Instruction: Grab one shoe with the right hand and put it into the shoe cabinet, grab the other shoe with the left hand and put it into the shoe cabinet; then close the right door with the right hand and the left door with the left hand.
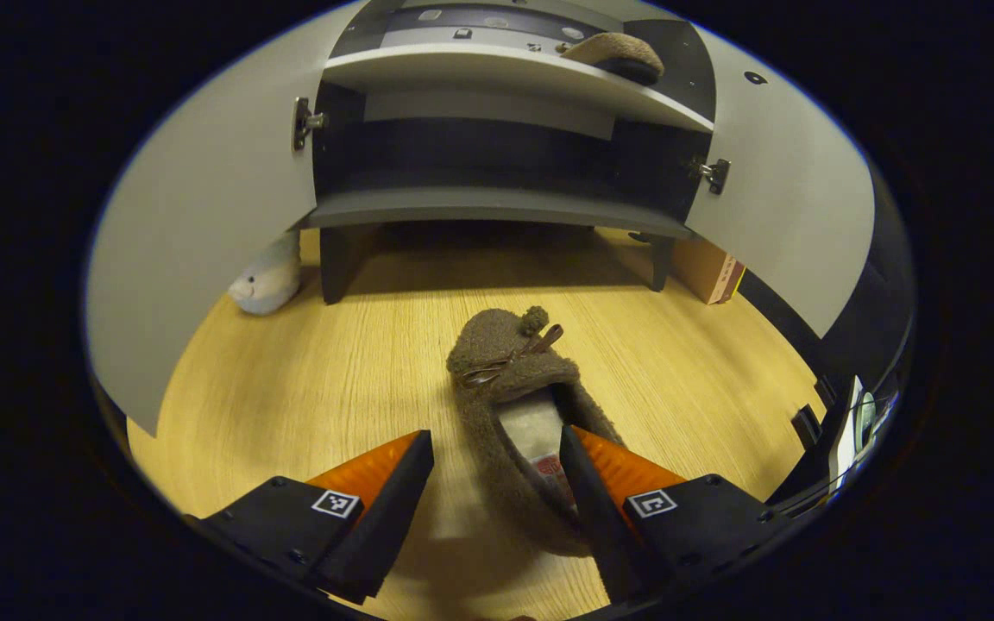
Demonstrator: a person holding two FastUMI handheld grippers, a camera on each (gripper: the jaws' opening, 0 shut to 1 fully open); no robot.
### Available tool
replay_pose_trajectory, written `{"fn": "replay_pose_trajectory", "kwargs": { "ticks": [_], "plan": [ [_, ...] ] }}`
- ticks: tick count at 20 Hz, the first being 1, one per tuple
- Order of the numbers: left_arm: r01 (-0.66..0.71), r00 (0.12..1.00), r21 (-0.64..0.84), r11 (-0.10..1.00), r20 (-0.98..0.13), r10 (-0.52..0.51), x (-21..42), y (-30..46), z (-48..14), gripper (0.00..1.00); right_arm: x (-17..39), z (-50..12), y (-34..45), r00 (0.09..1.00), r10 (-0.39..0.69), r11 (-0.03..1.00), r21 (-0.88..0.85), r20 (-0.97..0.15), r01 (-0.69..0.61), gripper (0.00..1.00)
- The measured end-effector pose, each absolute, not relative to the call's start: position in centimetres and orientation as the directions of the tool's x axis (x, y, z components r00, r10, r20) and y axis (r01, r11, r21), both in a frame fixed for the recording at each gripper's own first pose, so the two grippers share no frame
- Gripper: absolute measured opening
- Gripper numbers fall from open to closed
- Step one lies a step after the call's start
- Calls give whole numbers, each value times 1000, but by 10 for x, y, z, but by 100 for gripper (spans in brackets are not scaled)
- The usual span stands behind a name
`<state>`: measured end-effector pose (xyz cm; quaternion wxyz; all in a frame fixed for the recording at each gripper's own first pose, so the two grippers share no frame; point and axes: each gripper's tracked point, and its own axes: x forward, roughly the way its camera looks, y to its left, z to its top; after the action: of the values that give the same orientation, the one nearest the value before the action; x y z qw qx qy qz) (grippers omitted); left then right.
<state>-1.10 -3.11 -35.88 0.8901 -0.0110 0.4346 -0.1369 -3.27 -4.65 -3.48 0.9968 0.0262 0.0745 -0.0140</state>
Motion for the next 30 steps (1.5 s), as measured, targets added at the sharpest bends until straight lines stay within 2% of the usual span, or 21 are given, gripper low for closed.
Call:
{"fn": "replay_pose_trajectory", "kwargs": {
  "ticks": [6, 7, 10, 11, 12, 13, 16, 17, 18, 23, 26, 28, 30],
  "plan": [
    [204, 614, -100, 974, -762, -207, 34, -22, -386, 96, -31, -41, -51, 986, -38, 999, 28, -165, 44, 92],
    [201, 615, -105, 974, -760, -209, 39, -22, -389, 99, -31, -42, -50, 985, -37, 999, 28, -168, 42, 92],
    [183, 639, -138, 973, -736, -224, 48, -27, -391, 94, -27, -44, -46, 984, -30, 999, 23, -175, 34, 92],
    [181, 645, -147, 972, -729, -230, 48, -29, -392, 83, -26, -46, -45, 983, -27, 999, 23, -179, 31, 92],
    [186, 649, -157, 970, -722, -241, 47, -33, -393, 78, -25, -47, -43, 983, -21, 999, 23, -184, 26, 92],
    [189, 652, -163, 968, -716, -248, 48, -38, -393, 66, -26, -48, -40, 982, -17, 999, 24, -186, 22, 92],
    [169, 695, -84, 982, -697, -179, 57, -26, -388, 45, -23, -49, -38, 982, -10, 1000, 21, -187, 15, 92],
    [160, 707, -63, 985, -689, -159, 60, -22, -384, 26, -24, -50, -37, 982, -9, 1000, 19, -188, 13, 92],
    [154, 709, -56, 987, -689, -149, 61, -17, -380, 17, -24, -51, -36, 982, -6, 1000, 18, -190, 10, 92],
    [105, 769, -89, 991, -625, -137, 44, -8, -325, 18, -21, -53, -31, 982, 8, 1000, 18, -191, -4, 92],
    [72, 823, -88, 994, -557, -109, 27, -3, -264, 17, -20, -56, -23, 983, 18, 1000, 29, -185, -13, 92],
    [81, 827, -105, 991, -548, -126, 21, -9, -223, 17, -21, -58, -18, 983, 20, 1000, 19, -183, -17, 92],
    [108, 858, -107, 988, -492, -147, 30, -19, -169, 17, -21, -58, -13, 983, 28, 1000, 16, -182, -26, 92]
  ]
}}
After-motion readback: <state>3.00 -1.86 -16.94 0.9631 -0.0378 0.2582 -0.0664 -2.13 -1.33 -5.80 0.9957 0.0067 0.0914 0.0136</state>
